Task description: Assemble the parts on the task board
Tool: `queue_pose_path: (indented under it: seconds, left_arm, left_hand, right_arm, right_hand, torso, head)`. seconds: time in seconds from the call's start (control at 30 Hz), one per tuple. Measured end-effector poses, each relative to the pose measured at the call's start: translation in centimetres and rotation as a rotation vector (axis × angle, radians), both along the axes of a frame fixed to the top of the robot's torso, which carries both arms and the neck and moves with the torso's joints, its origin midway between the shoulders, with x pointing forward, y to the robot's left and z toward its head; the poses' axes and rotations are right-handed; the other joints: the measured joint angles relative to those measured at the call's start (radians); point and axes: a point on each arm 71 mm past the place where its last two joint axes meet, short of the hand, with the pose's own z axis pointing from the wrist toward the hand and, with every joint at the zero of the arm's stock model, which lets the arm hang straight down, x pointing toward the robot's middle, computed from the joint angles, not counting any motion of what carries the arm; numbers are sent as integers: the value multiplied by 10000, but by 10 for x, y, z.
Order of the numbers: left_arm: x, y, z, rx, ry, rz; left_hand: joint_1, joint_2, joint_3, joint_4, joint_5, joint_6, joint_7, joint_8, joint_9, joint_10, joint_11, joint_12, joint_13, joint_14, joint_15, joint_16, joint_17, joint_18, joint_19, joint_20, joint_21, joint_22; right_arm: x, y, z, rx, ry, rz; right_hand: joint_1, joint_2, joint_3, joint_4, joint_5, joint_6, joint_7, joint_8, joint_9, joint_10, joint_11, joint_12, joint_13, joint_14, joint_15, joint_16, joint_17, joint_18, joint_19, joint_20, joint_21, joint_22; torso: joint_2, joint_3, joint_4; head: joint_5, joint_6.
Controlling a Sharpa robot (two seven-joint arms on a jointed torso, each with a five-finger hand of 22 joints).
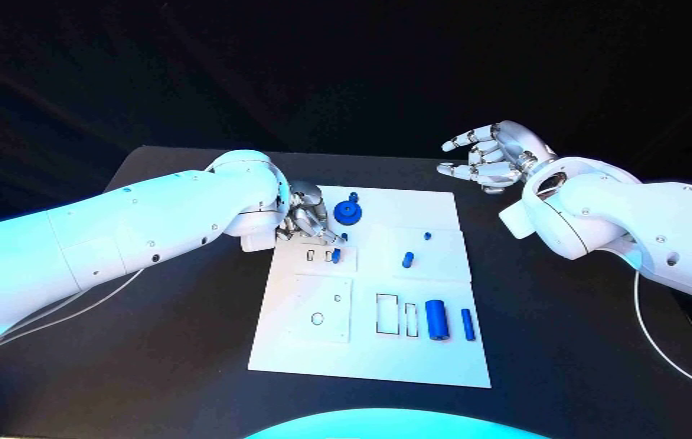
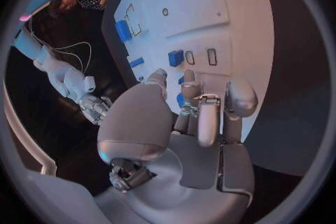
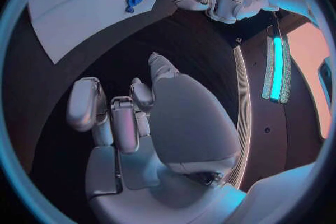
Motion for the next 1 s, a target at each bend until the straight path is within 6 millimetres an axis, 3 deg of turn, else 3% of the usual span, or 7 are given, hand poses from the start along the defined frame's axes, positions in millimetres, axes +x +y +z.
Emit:
queue_pose_path:
  seconds: [1.0]
  left_arm:
    - [-2,-12,-10,151,1070,-436]
  left_hand:
    - [-9,176,-54,0,-41,1,0,-79,55,-5,5,-1,-88,-1,0,39,-3,1,-1,0,76,91]
  right_arm:
    - [-1,9,0,5,117,208]
  right_hand:
    - [0,0,55,1,-1,0,0,0,2,-69,1,-118,-147,0,0,-79,-2,-1,-35,-36,-156,-36]
  torso:
    - [0,12,-3]
  head:
    - [-81,-48]
